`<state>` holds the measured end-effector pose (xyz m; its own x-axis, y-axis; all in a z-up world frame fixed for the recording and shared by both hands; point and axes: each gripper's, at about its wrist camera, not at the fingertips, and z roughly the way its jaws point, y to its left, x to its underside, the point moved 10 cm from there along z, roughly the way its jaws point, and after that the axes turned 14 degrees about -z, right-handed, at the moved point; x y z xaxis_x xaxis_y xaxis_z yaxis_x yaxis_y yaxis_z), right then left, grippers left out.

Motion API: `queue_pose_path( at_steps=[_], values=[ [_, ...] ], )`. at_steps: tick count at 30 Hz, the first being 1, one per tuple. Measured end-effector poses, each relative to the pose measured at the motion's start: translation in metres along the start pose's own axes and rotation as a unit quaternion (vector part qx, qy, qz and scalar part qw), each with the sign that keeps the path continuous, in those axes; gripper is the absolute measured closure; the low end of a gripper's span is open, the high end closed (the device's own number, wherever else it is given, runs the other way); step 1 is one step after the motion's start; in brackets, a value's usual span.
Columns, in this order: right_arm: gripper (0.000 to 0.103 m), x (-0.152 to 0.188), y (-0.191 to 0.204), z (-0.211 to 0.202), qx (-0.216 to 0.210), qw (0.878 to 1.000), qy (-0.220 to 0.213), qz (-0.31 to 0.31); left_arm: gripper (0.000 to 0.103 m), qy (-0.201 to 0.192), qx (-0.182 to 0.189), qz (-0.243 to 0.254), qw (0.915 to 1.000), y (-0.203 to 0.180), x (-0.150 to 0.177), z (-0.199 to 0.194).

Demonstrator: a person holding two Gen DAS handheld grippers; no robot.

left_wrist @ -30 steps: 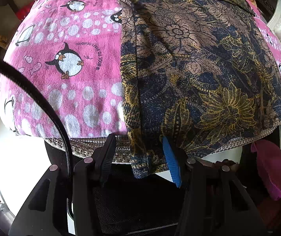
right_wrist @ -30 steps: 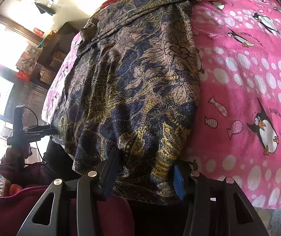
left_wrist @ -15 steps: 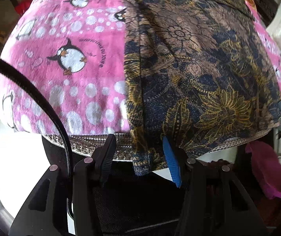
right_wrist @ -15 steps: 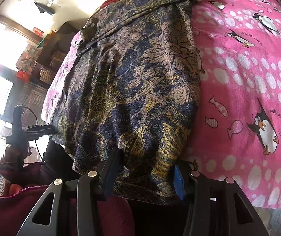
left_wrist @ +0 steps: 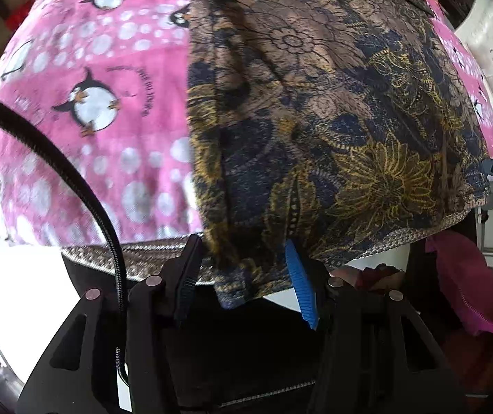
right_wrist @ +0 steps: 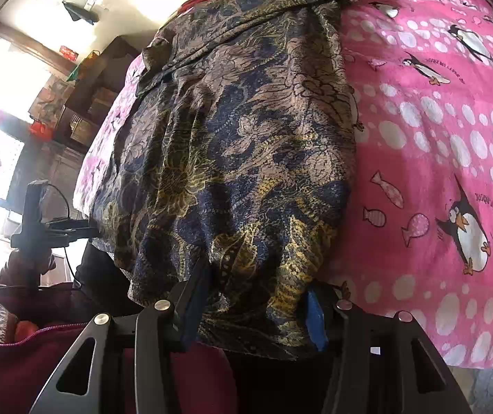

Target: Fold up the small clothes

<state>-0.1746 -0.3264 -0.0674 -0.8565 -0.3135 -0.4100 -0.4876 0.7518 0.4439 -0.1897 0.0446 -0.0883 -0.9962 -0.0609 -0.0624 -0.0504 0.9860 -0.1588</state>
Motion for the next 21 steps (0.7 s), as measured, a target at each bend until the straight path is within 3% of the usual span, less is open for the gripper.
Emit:
queue_pose_path(
  at_steps=[2,4,6,8,12,21],
  values=[
    [0.057,0.000,0.004,0.001,0.002,1.000,0.001,-0.009,0.060,0.003,0.013,-0.004,0.9999,-0.003,-0.003,0.001],
    [0.069,-0.001,0.010,0.000,-0.003,1.000,-0.001,-0.017,0.088,0.012,0.034,-0.010,0.9993,-0.006,-0.005,0.002],
    [0.080,-0.002,0.012,-0.002,0.003,1.000,-0.005,-0.024,0.095,0.018,0.056,-0.019,0.9981,-0.007,-0.007,0.000],
    [0.090,-0.005,0.015,-0.007,0.002,1.000,-0.012,-0.026,0.097,0.014,0.079,-0.019,0.9966,-0.011,-0.011,-0.006],
    [0.091,-0.026,0.025,-0.028,-0.009,0.998,-0.051,-0.038,0.098,-0.017,0.136,-0.017,0.9904,-0.027,-0.025,-0.035],
    [0.092,-0.104,0.019,-0.064,0.011,0.989,-0.140,-0.046,0.098,-0.119,0.173,-0.043,0.9767,-0.031,-0.099,-0.078]
  ],
)
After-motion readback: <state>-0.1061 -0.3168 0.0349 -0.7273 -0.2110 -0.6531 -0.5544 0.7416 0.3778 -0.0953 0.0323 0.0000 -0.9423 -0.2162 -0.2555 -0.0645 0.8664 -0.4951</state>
